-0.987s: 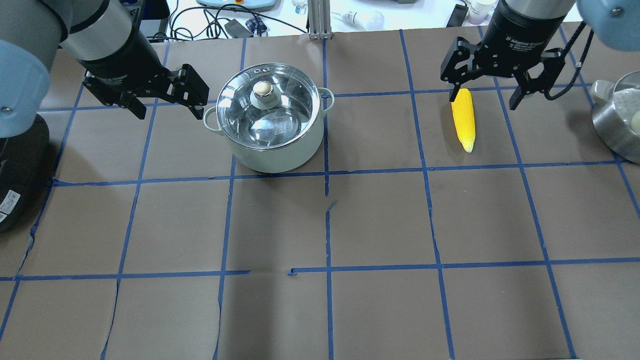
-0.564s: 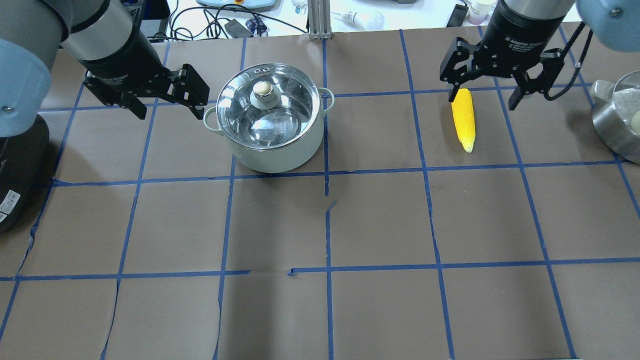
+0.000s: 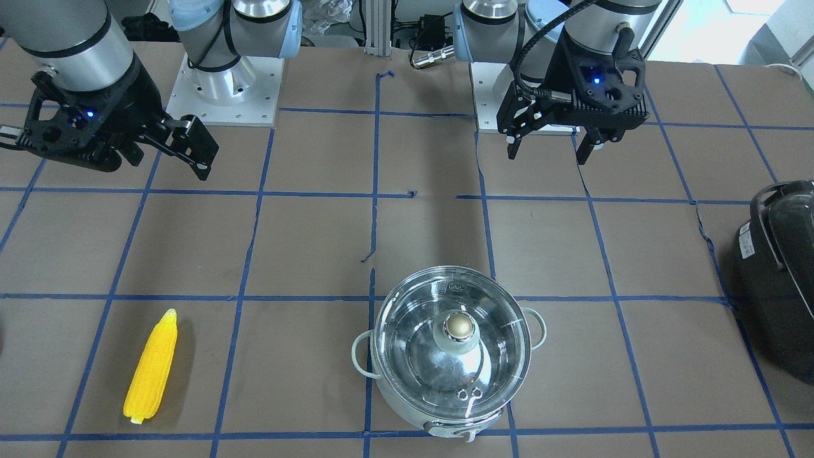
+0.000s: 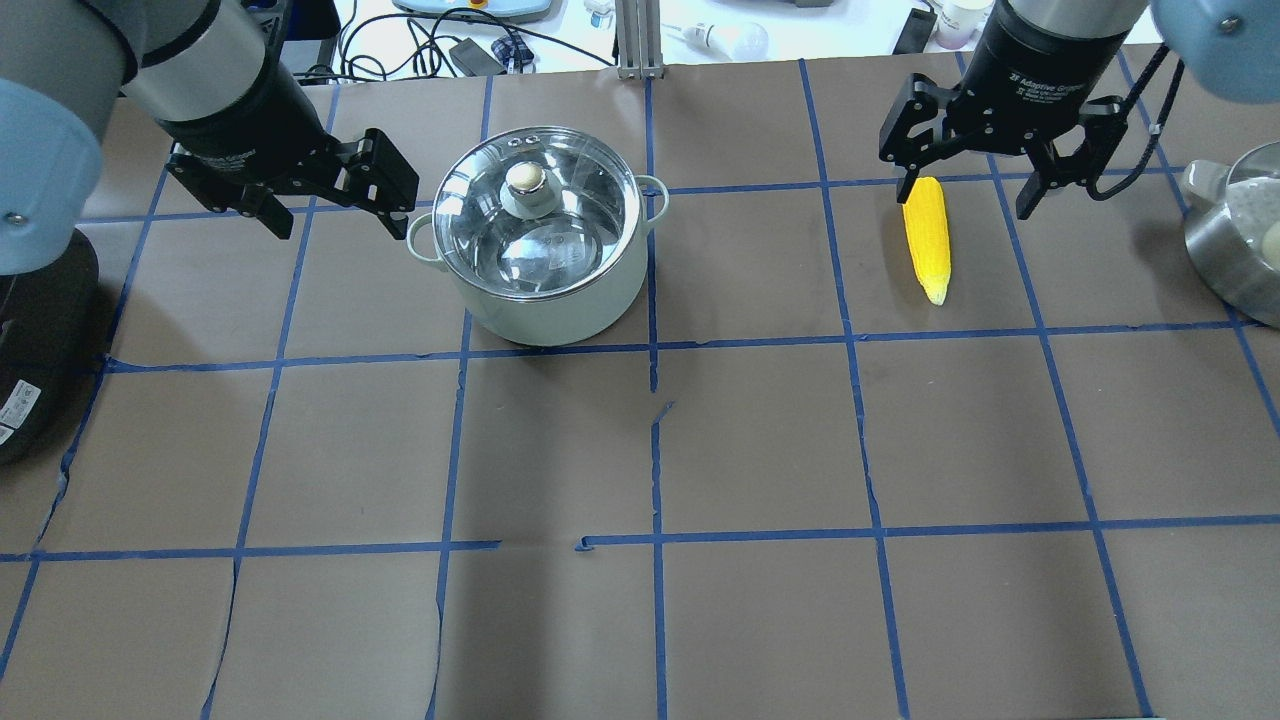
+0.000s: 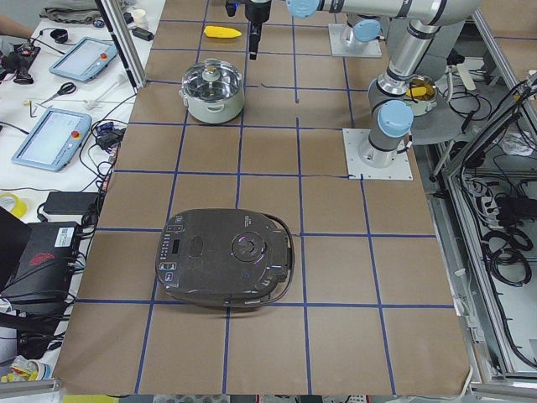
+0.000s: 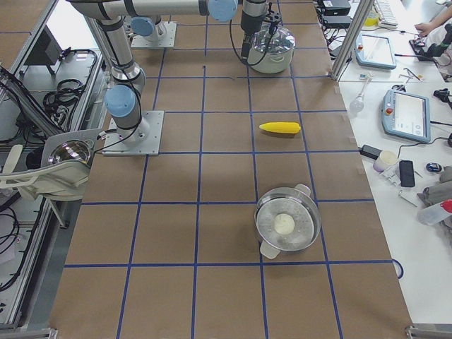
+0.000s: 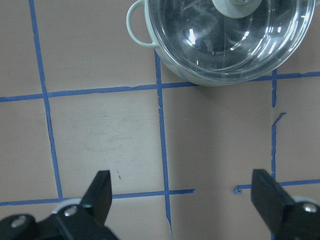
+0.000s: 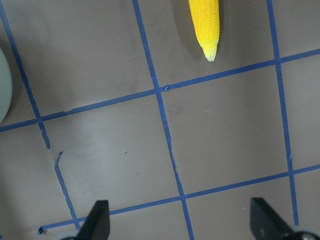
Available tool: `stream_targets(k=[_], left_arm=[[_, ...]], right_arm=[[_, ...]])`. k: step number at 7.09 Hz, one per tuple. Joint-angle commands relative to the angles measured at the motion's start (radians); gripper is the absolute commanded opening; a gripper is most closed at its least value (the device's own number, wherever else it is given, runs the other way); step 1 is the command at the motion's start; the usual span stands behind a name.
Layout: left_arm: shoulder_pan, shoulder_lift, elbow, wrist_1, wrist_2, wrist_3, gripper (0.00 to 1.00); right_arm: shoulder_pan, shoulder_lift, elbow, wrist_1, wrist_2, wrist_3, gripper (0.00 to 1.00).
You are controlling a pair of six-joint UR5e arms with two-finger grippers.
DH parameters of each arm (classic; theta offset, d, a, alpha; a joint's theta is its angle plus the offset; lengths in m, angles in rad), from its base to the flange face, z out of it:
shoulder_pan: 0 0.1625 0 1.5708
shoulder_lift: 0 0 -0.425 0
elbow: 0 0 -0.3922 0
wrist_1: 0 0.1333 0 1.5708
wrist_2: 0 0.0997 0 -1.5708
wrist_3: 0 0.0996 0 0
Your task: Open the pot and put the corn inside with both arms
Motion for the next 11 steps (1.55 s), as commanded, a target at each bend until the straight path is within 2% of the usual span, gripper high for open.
stream_targets(k=[1, 9, 11], left_arm=[[0.009, 0.000, 0.000, 0.000, -0.004, 0.000, 1.00], [0.011, 0.000, -0.006, 0.000, -0.028, 0.002, 1.00], [0.011, 0.000, 0.011, -0.014, 0.001, -0.002, 1.00]], right_arm=[[0.001, -0.002, 0.000, 0.008, -0.007, 0.000, 1.00], [0.000, 0.000, 0.011, 0.022, -0.015, -0.034, 1.00], [-0.005, 0.015, 0.012, -0.049, -0.001, -0.034, 1.00]])
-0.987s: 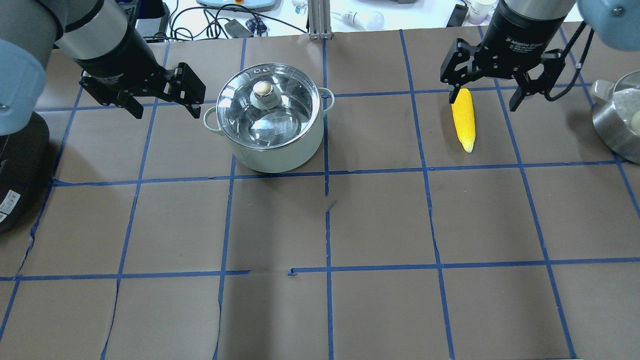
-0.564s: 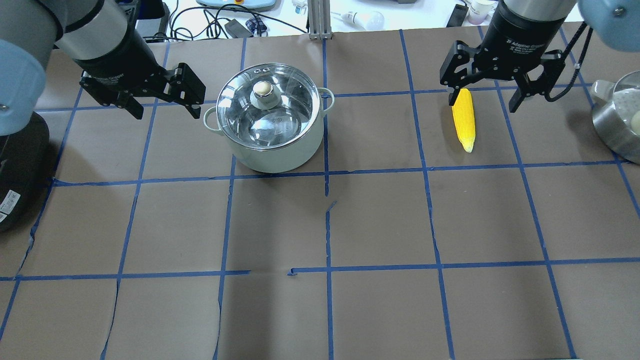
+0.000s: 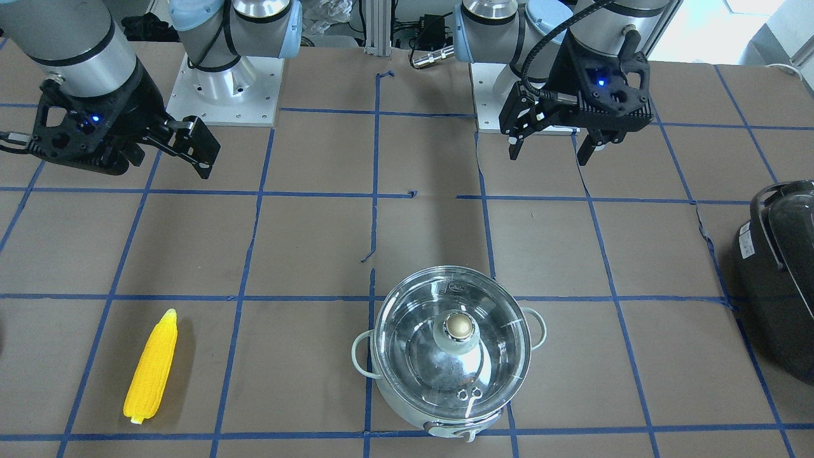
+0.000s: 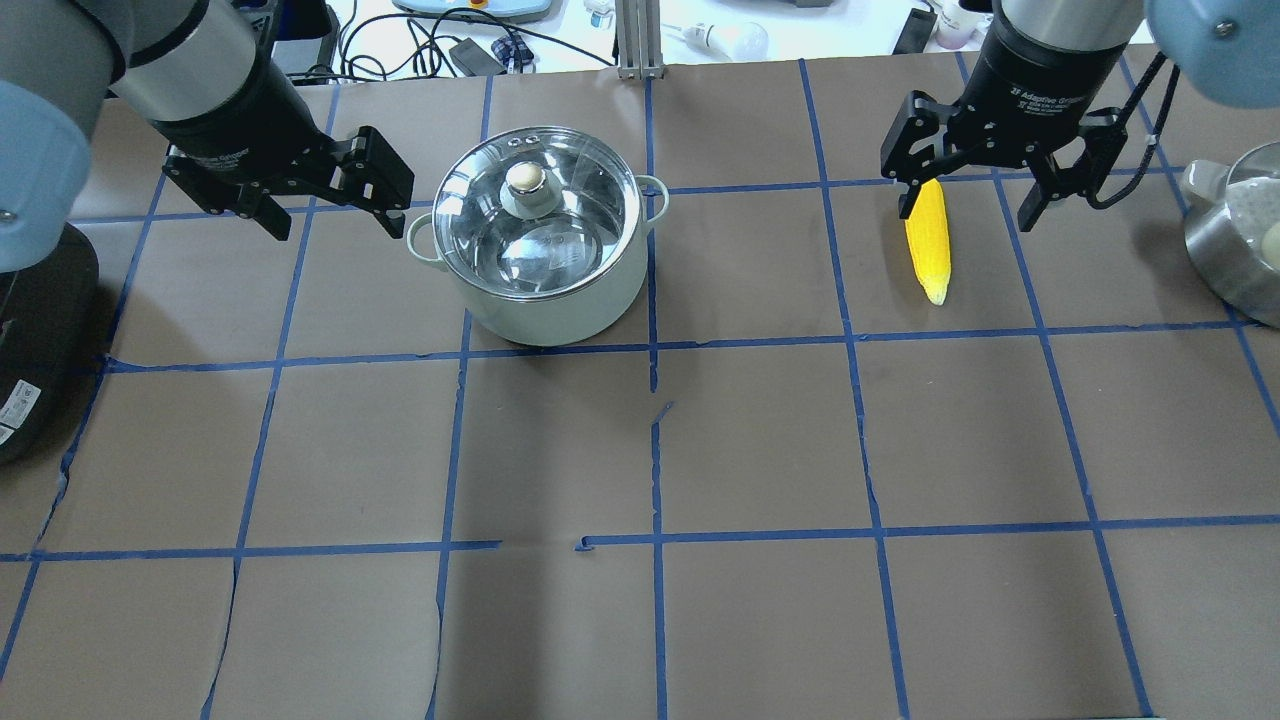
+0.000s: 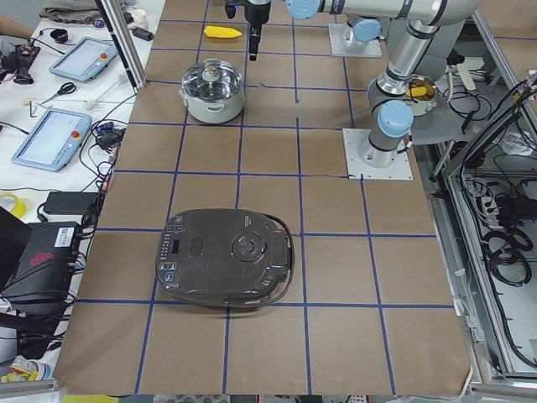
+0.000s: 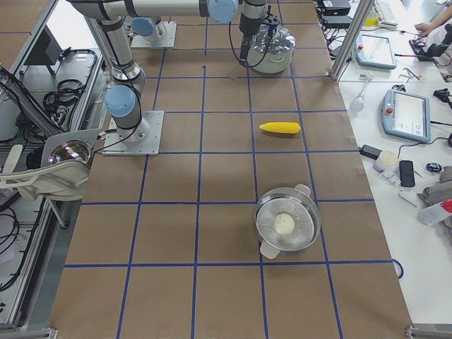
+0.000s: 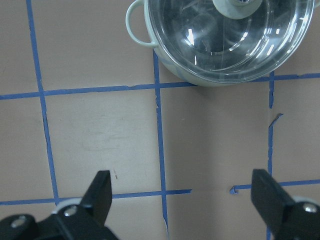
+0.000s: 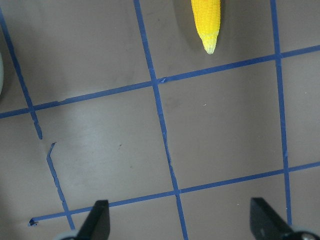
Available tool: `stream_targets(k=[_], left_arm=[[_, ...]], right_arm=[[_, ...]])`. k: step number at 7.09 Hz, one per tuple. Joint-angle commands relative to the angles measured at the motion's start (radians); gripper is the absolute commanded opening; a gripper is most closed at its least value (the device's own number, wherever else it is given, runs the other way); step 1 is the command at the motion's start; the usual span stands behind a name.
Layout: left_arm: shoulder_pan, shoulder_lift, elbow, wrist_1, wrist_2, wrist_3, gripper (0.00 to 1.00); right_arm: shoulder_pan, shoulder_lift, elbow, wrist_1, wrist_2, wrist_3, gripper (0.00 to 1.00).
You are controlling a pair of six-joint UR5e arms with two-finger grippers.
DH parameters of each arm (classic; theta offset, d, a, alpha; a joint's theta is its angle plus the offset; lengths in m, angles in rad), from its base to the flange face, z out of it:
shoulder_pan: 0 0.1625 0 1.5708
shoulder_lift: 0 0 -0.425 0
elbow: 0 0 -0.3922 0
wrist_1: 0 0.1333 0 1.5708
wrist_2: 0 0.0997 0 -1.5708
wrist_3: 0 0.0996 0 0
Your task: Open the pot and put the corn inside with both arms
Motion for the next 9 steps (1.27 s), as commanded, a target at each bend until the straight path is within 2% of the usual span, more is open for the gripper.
stream_targets(k=[1, 2, 4, 5, 6, 8, 9], left_arm=[[-0.001, -0.030, 0.015, -0.004, 0.017, -0.018, 1.00], [0.000, -0.083, 0.047, 0.010, 0.017, -0.066, 1.00], [-0.015, -0.250, 0.195, 0.014, 0.016, -0.077, 1.00], [-0.041, -0.339, 0.274, 0.021, 0.048, -0.198, 1.00], [-0.047, -0.429, 0.343, 0.034, 0.057, -0.237, 1.00], [-0.121, -0.551, 0.379, 0.184, 0.045, -0.251, 1.00], [-0.145, -0.588, 0.367, 0.206, 0.043, -0.249, 1.00]], right_arm=[[-0.010, 0.047, 0.000, -0.073, -0.007, -0.001, 1.00], [-0.012, 0.075, 0.001, -0.119, -0.005, -0.001, 1.00], [-0.023, 0.169, 0.001, -0.218, -0.016, -0.001, 1.00], [-0.044, 0.208, 0.003, -0.281, -0.027, -0.039, 1.00], [-0.088, 0.261, 0.010, -0.344, -0.025, -0.089, 1.00], [-0.136, 0.362, 0.053, -0.538, -0.016, -0.108, 1.00], [-0.136, 0.425, 0.067, -0.638, -0.013, -0.110, 1.00]])
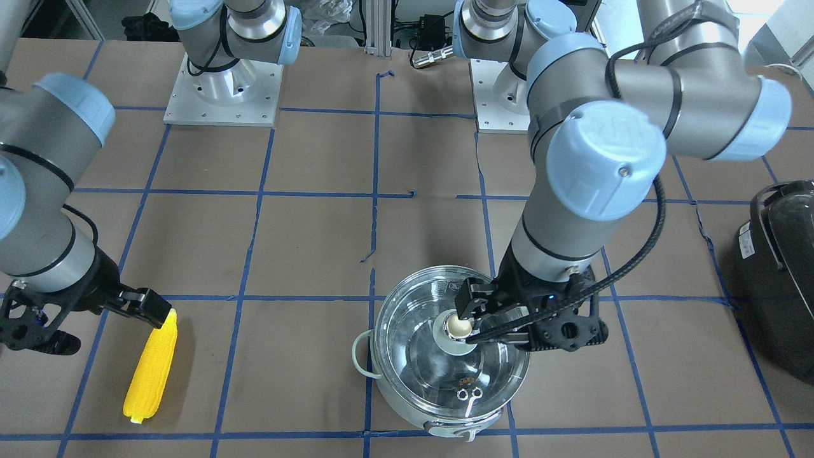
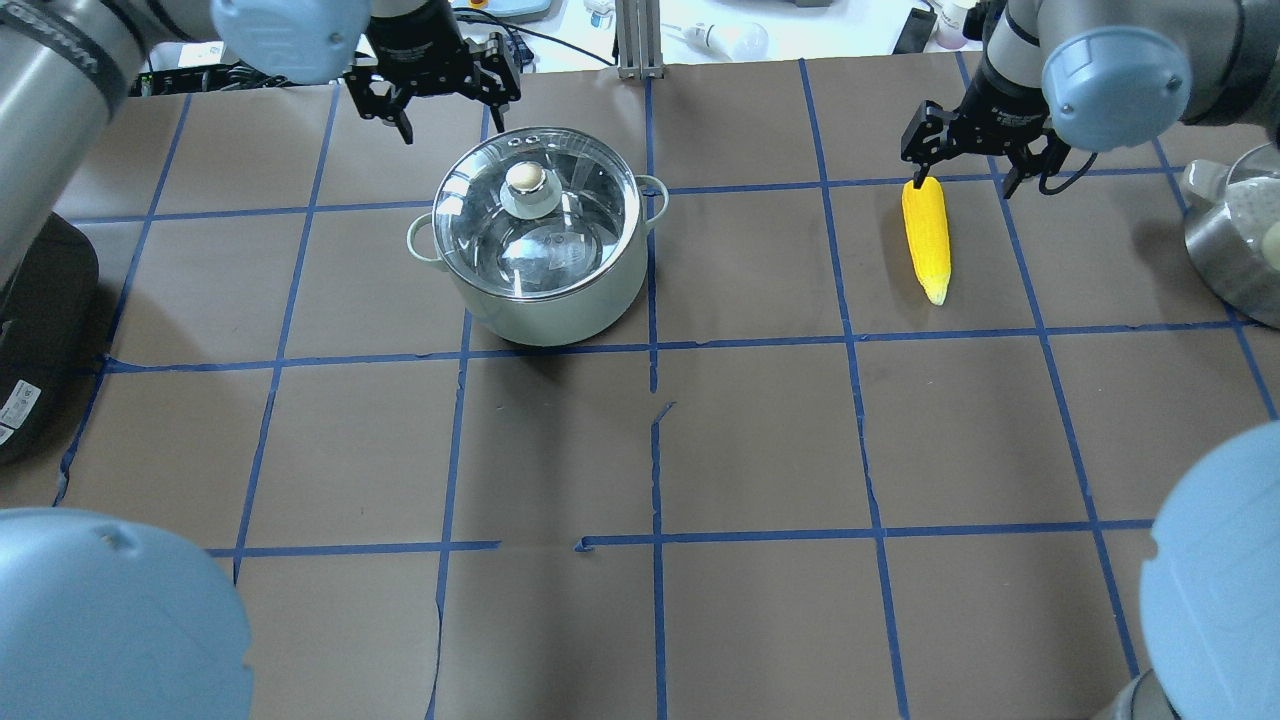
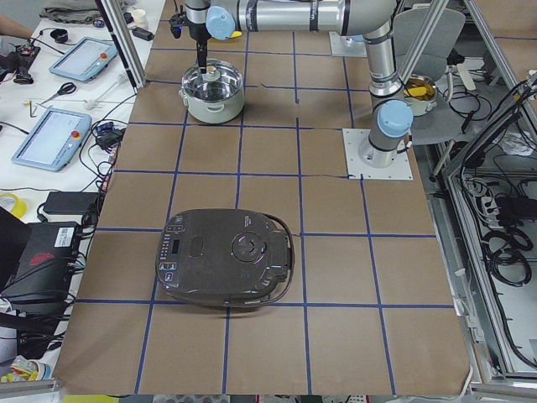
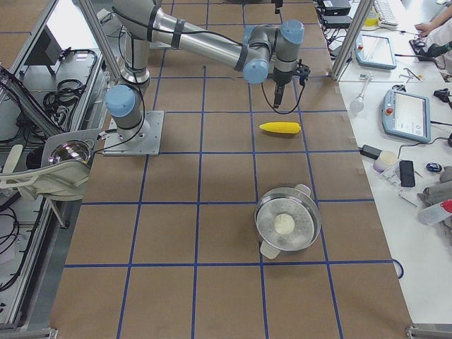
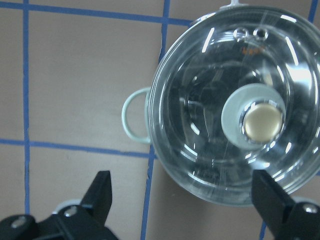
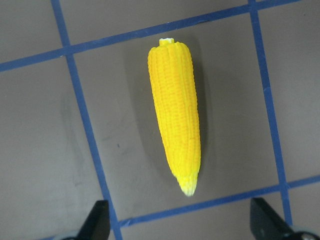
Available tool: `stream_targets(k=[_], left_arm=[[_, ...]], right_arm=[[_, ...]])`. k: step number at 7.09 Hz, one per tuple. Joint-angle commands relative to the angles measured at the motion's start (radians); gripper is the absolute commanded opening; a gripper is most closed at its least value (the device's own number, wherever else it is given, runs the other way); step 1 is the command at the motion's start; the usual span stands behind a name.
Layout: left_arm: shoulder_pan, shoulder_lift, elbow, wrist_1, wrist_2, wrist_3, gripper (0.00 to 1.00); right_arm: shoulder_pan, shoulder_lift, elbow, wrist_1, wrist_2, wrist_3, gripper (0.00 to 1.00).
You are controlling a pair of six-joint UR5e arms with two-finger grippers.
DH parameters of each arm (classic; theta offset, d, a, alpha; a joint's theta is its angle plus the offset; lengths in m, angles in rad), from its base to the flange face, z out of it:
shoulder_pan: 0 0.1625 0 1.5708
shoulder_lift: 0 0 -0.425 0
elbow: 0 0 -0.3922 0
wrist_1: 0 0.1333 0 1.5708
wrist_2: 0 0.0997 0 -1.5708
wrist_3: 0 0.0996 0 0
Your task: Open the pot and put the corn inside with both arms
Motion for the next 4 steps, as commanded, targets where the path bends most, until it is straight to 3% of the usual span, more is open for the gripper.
stream_targets(k=[1, 3, 4], left_arm=[[-0.039, -0.059, -0.024, 0.059, -0.003, 0.017, 1.00], [-0.042, -0.063, -0.041, 0.062, -0.004, 0.007, 0.96], [-0.042, -0.062, -0.048, 0.062, -0.006, 0.008, 0.90]], right_arm=[[-0.010, 0.112, 0.014, -0.149, 0.006, -0.003, 1.00], [-0.010, 0.206, 0.017, -0.270, 0.006, -0.004, 1.00], [-0.007, 0.208, 0.022, -0.269, 0.011, 0.008, 1.00]])
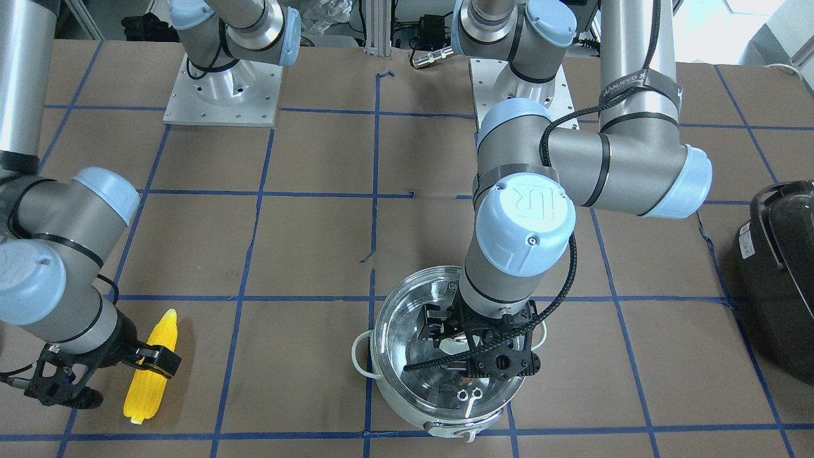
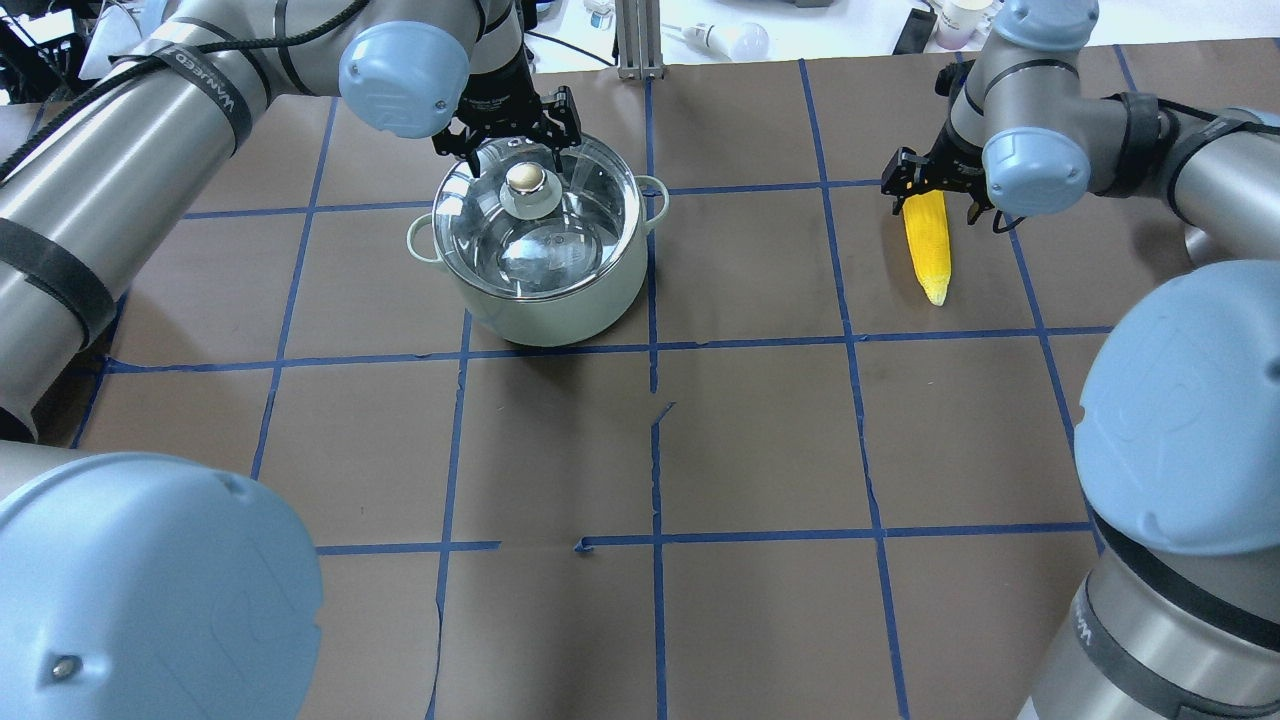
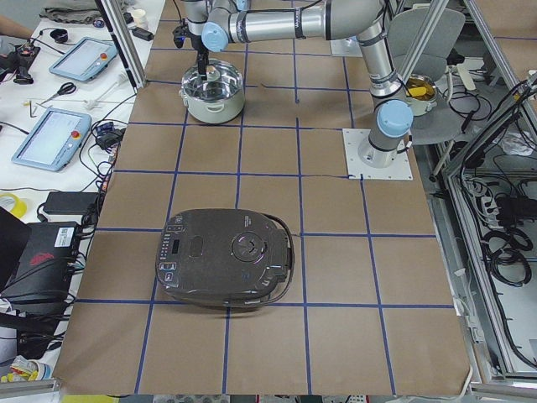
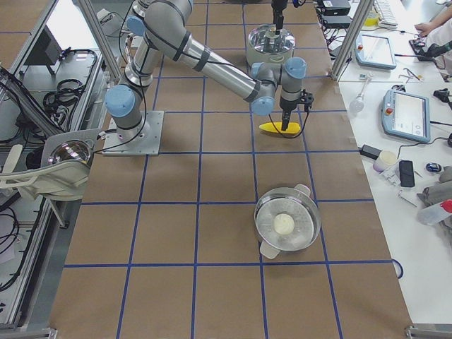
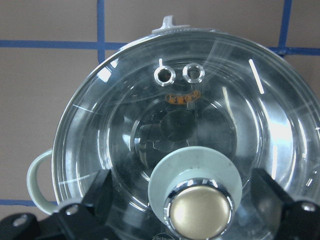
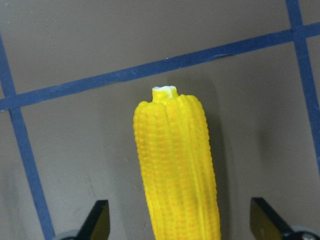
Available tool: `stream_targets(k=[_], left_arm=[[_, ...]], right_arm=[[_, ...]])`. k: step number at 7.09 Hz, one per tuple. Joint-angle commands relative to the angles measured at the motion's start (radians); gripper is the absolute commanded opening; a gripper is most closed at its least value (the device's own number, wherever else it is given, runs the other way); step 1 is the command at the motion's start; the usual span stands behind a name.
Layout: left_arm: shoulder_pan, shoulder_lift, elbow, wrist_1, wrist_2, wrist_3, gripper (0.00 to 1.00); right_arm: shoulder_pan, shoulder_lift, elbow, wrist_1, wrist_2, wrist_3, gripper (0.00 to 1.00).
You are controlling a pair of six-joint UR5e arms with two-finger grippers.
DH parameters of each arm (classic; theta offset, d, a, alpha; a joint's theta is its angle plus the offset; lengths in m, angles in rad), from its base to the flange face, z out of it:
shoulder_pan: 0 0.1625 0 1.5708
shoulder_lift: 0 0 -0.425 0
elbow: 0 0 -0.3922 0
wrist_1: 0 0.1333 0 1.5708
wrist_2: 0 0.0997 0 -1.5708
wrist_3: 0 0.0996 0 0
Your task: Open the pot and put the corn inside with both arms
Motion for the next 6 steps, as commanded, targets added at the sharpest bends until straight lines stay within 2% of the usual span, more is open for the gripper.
stream_targets(k=[1, 2, 3, 4, 5, 6], left_arm=[[-0.003, 0.000, -0.012, -0.001, -0.009, -0.003, 0.73], [-0.003, 0.001, -0.012, -0.005, -0.017, -0.003, 0.56], [-0.003, 0.003, -0.012, -0.005, -0.021, -0.003, 0.38], [-0.003, 0.015, -0.009, -0.007, -0.025, -0.003, 0.14], [-0.003, 0.026, -0.003, -0.010, -0.047, -0.003, 0.02], [-0.003, 0.046, 0.000, -0.013, -0.049, -0.003, 0.00]], right_arm=[[0.002, 0.047, 0.009, -0.026, -0.004, 0.003, 1.00], [0.002, 0.054, 0.006, -0.026, 0.000, 0.003, 1.00], [0.002, 0.050, 0.003, -0.023, 0.000, -0.001, 0.45], [-0.001, 0.044, 0.000, -0.022, -0.009, -0.039, 0.00], [-0.001, 0.016, -0.002, -0.010, -0.012, -0.073, 0.00], [0.002, -0.057, -0.003, 0.064, -0.009, -0.075, 0.00]])
